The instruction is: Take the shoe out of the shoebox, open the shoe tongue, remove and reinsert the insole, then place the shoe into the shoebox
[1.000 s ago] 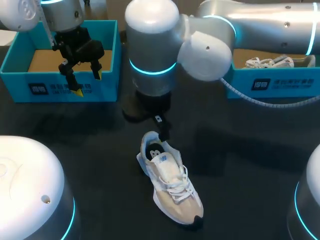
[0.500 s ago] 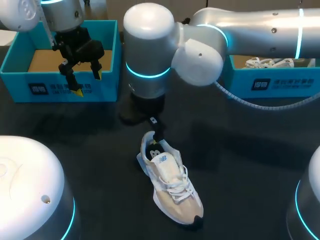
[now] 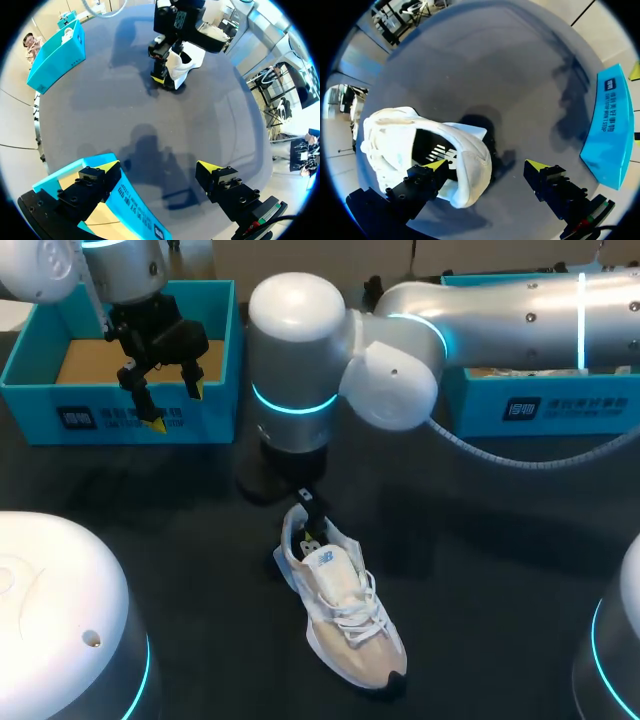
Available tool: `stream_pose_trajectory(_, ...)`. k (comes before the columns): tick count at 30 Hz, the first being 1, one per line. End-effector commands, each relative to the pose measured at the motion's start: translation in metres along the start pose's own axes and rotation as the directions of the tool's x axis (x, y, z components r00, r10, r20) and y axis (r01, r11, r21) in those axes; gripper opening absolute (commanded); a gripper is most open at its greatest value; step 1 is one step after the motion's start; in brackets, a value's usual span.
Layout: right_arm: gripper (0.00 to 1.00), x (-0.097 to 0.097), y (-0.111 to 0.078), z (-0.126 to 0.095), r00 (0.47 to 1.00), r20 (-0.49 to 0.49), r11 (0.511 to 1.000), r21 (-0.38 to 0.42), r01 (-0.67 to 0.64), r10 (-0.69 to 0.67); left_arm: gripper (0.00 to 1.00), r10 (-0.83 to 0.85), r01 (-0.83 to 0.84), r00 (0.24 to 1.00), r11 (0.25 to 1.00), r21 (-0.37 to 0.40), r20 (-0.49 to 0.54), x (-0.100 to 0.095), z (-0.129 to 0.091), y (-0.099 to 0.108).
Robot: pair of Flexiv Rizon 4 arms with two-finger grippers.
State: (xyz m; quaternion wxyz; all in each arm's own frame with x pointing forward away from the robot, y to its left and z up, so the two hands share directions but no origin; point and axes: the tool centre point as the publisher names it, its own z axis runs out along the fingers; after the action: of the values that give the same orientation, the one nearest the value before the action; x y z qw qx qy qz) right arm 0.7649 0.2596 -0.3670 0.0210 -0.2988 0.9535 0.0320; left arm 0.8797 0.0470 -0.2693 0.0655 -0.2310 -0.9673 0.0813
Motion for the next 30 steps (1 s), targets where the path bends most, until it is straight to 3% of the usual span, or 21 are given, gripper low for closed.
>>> stream_pose_trajectory(1,1.0,-0.001,-0.003,0.011,1.0,0.002,1.0,-0.015,-0.003,0.003,1.0,0.0,0.0,1.0,1.0,-0.002,-0.001,0.0,0.0,0.0)
stream_pose_trajectory(9,0.98,-0.006,-0.003,0.018,1.0,0.005,1.0,-0.03,-0.003,0.003,1.0,0.0,0.0,1.0,1.0,-0.002,-0.001,0.0,0.0,0.0)
stream_pose_trajectory(10,0.9,-0.007,-0.002,0.018,1.0,0.001,1.0,-0.03,-0.001,0.001,1.0,0.0,0.0,1.0,1.0,-0.002,-0.001,0.0,0.0,0.0)
stream_pose_trajectory(11,0.75,-0.008,-0.002,0.019,1.0,-0.002,1.0,-0.03,0.0,0.0,1.0,0.0,0.0,1.0,1.0,-0.002,-0.001,0.0,0.0,0.0)
stream_pose_trajectory(15,0.58,-0.009,-0.004,0.023,1.0,-0.006,0.999,-0.036,0.001,-0.001,1.0,0.0,0.0,1.0,1.0,-0.002,-0.001,0.0,0.0,0.0)
stream_pose_trajectory(17,0.44,-0.009,-0.003,0.024,1.0,-0.004,0.999,-0.038,0.001,-0.001,1.0,0.0,0.0,1.0,1.0,-0.002,-0.001,0.0,0.0,0.0)
stream_pose_trajectory(27,0.46,-0.005,0.004,0.029,1.0,-0.008,0.999,-0.049,-0.006,0.006,1.0,0.0,0.0,1.0,1.0,-0.002,-0.001,0.0,0.0,0.0)
stream_pose_trajectory(30,0.53,-0.003,0.005,0.03,1.0,-0.006,0.999,-0.05,-0.011,0.011,1.0,0.0,0.0,1.0,1.0,-0.002,-0.001,0.0,0.0,0.0)
